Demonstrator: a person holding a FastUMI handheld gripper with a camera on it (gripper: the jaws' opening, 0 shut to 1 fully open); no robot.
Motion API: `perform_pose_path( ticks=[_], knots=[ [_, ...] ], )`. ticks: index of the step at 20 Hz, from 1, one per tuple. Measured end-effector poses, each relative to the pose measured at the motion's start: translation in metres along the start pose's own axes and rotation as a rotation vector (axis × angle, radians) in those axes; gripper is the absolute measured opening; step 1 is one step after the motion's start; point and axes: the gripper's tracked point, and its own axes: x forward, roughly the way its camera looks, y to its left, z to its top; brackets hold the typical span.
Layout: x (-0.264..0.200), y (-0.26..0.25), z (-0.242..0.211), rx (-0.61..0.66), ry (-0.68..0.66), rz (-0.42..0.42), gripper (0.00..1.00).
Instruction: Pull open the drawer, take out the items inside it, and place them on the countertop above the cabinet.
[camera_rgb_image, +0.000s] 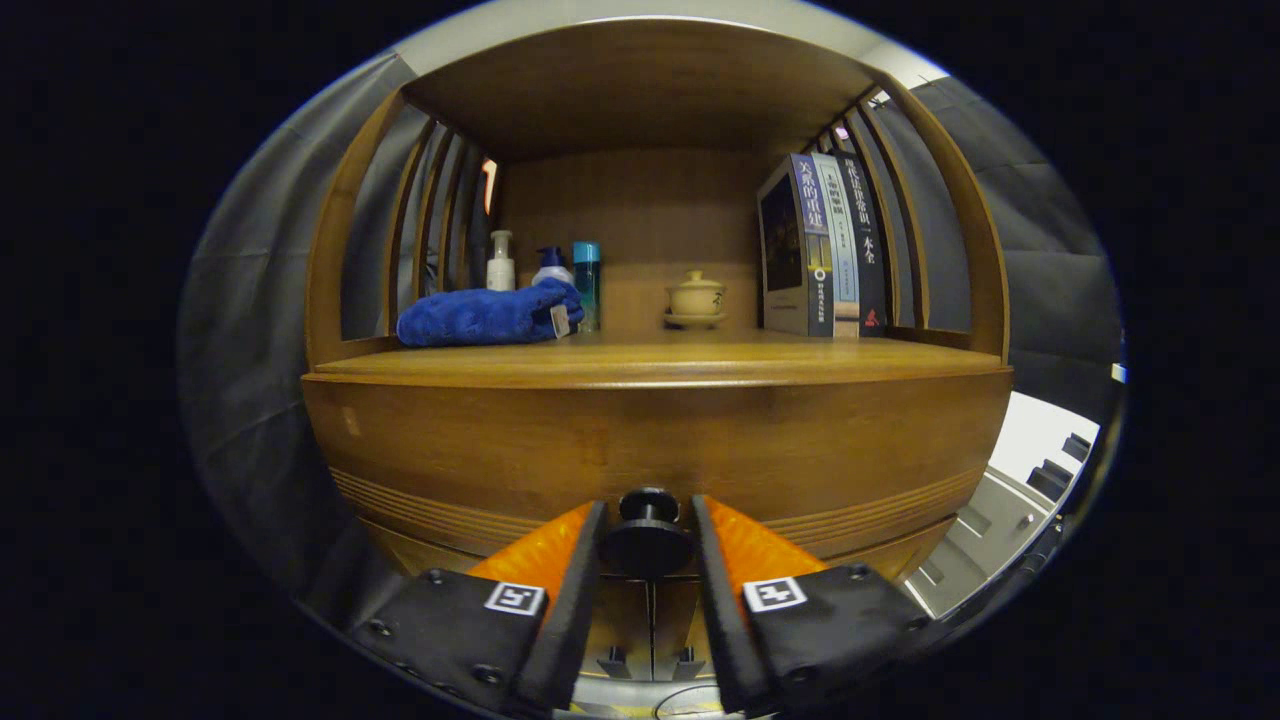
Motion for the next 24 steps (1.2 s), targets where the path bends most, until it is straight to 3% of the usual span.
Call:
perform_pose_path(
  ticks=[2,8,24],
  knots=[
    [0.000,0.000,-0.002,0.005,-0.001,0.009,0.58],
    [-0.002,0.000,-0.002,0.076,0.027,0.030,0.40],
    [-0.073,0.002,-0.016,0.054,0.051,0.011,0.40]
  ],
)
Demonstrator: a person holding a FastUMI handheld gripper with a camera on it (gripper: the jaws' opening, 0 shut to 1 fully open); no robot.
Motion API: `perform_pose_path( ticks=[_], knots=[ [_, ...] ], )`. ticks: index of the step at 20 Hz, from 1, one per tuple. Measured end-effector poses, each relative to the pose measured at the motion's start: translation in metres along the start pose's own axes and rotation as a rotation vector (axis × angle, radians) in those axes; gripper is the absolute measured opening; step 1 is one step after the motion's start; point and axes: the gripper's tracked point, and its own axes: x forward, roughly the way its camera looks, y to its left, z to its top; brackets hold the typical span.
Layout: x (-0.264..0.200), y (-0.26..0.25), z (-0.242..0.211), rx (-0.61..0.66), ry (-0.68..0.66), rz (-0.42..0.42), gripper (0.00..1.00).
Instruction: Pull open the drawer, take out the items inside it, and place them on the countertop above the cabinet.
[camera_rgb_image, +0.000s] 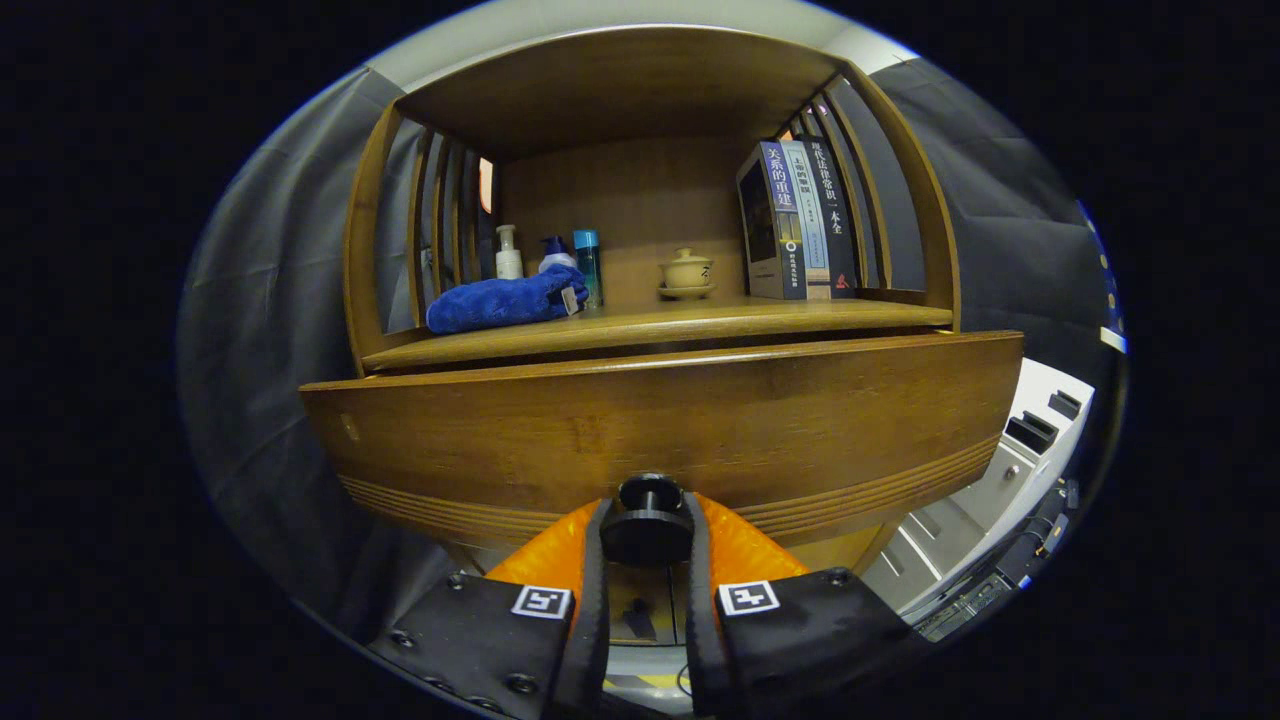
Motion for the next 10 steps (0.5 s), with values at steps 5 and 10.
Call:
perform_pose_path(
  ticks=[5,10],
  knots=[
    [-0.030,0.003,-0.006,-0.007,0.008,0.006,0.40],
    [-0.050,0.004,-0.012,-0.020,0.022,0.016,0.40]
  ],
)
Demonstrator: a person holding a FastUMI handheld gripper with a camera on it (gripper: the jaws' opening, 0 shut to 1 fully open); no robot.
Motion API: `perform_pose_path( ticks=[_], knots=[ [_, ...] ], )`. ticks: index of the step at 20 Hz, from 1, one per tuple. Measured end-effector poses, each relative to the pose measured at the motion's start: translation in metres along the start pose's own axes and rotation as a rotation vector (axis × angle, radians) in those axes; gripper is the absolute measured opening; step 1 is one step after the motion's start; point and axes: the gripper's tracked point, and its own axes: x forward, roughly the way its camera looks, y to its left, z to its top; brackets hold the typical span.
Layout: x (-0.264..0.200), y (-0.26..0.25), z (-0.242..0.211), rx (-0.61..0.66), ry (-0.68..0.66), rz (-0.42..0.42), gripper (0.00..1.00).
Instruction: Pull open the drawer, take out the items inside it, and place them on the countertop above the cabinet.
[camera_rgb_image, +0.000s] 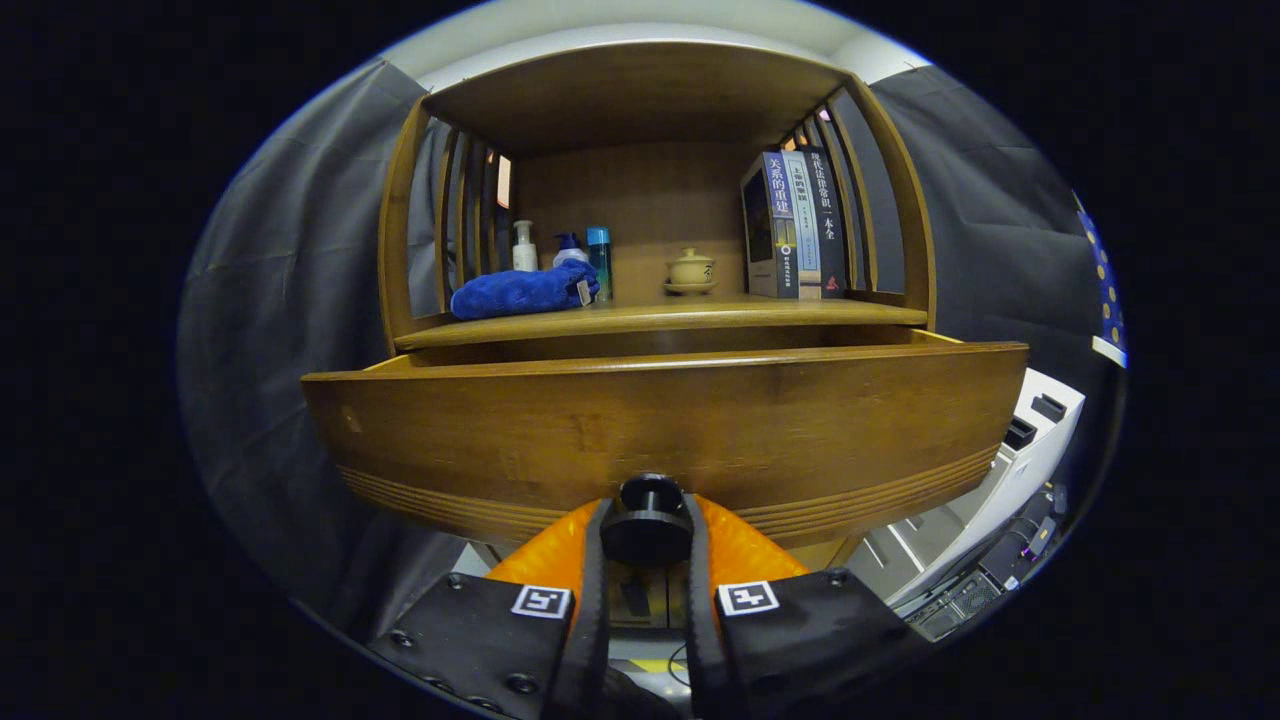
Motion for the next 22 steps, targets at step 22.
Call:
perform_pose_path(
  ticks=[22],
  knots=[
    [-0.065,0.006,-0.026,-0.047,0.056,0.030,0.40]
  ],
)
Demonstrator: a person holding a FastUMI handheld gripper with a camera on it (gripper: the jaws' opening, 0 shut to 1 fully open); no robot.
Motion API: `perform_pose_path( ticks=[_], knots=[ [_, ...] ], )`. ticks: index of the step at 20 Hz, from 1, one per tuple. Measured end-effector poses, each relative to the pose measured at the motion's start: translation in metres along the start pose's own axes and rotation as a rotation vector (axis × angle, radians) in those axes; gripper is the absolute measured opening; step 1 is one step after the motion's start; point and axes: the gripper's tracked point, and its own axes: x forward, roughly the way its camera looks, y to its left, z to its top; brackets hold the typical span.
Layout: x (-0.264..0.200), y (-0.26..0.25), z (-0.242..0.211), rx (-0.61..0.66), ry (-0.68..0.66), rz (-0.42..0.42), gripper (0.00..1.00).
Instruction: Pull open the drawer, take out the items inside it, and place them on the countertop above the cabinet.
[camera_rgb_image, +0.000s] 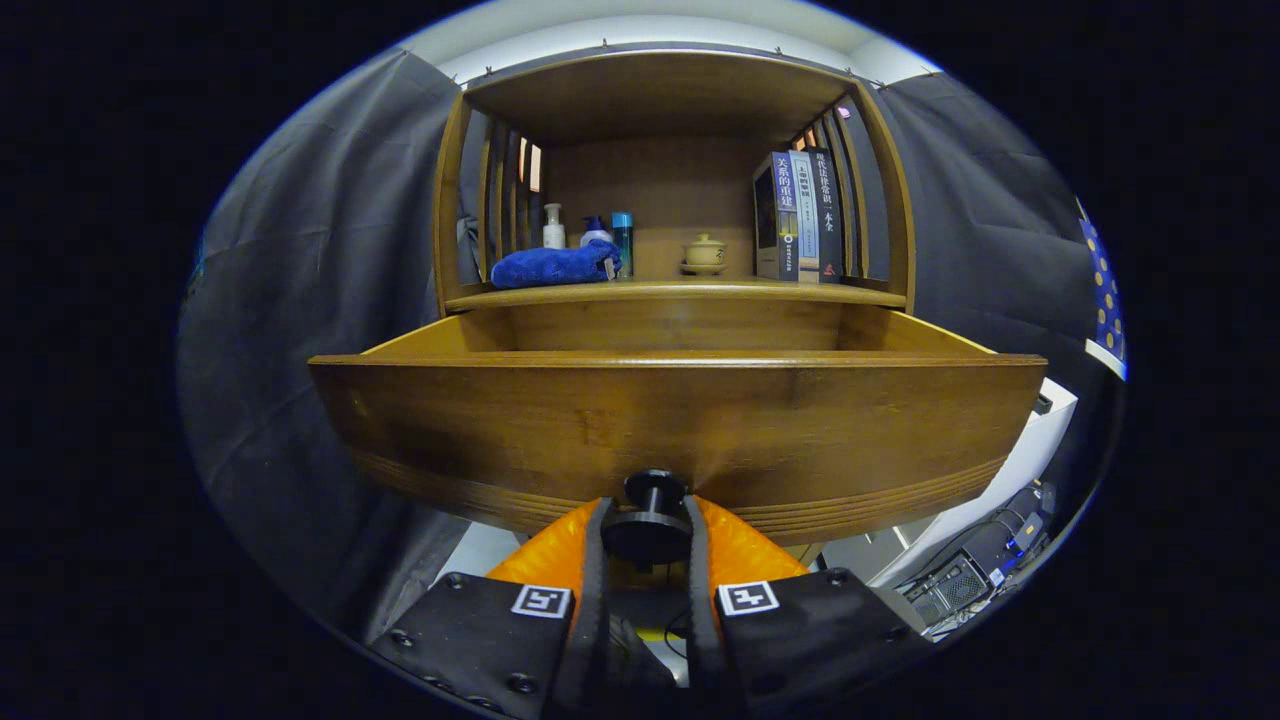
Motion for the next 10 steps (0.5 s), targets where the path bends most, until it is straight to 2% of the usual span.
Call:
perform_pose_path(
  ticks=[2,8,9,10],
  knots=[
    [0.0021,-0.0001,0.0004,0.002,-0.001,0.001,0.41],
    [0.0034,0.0013,-0.0058,-0.005,0.019,0.005,0.53],
    [0.0013,0.0019,-0.0060,-0.008,0.017,0.011,0.56],
    [-0.0011,0.0043,-0.0050,-0.009,0.012,0.021,0.63]
  ],
)
